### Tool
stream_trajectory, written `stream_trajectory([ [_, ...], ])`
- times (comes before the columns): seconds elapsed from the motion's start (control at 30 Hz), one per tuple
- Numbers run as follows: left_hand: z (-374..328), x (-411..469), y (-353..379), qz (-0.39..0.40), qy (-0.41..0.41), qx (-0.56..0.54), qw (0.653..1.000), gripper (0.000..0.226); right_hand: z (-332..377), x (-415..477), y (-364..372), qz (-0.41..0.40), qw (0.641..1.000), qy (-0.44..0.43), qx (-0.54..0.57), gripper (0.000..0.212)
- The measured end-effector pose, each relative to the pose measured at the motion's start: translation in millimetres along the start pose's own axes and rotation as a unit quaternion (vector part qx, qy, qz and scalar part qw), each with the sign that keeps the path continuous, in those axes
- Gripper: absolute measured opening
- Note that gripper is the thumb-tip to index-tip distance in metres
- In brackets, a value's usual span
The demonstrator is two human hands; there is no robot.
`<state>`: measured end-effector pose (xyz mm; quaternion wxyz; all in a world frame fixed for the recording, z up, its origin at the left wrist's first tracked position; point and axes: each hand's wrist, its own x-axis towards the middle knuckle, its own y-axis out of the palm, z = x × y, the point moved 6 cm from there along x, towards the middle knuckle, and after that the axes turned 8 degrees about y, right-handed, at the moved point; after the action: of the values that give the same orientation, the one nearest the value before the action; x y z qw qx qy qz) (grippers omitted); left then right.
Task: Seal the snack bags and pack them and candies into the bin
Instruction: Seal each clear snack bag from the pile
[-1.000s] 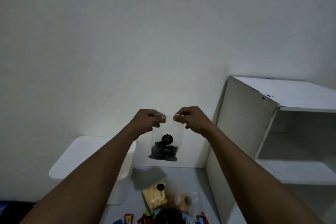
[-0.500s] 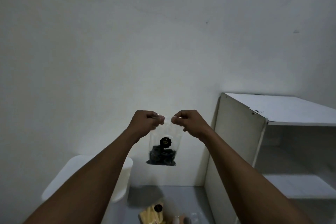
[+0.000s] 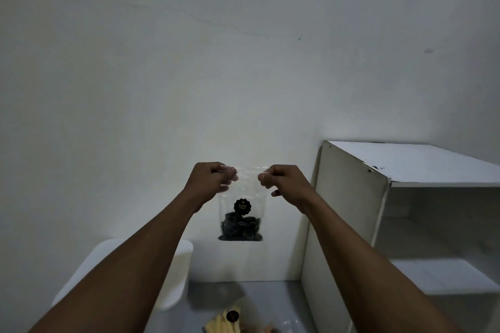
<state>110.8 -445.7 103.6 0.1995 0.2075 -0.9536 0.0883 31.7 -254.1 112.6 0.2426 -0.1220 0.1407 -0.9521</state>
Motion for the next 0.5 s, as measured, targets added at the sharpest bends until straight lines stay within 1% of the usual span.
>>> stream_trajectory([
  [0.07,-1,0,3,0.015,-0.01,-0.003,1.0,0.013,2,-1,-3,-0.015,1.0,-0.006,-0.002,0.016],
  [0.17,-2,1,2,0.009,-0.005,0.002,1.0,0.014,5,-2,-4,-0.012,1.0,-0.011,-0.01,0.013],
  [0.3,-8,5,3,0.009,0.007,0.012,1.0,0.015,6,-1,-8,-0.019,1.0,-0.009,0.01,0.012],
  [0.43,-10,4,7,0.024,0.007,0.016,1.0,0.014,11,-2,-10,-0.026,0.999,-0.02,-0.008,0.006],
  [0.5,-8,3,6,0.019,0.006,0.01,1.0,0.014,13,-2,-12,-0.031,0.999,-0.028,-0.013,0.007],
])
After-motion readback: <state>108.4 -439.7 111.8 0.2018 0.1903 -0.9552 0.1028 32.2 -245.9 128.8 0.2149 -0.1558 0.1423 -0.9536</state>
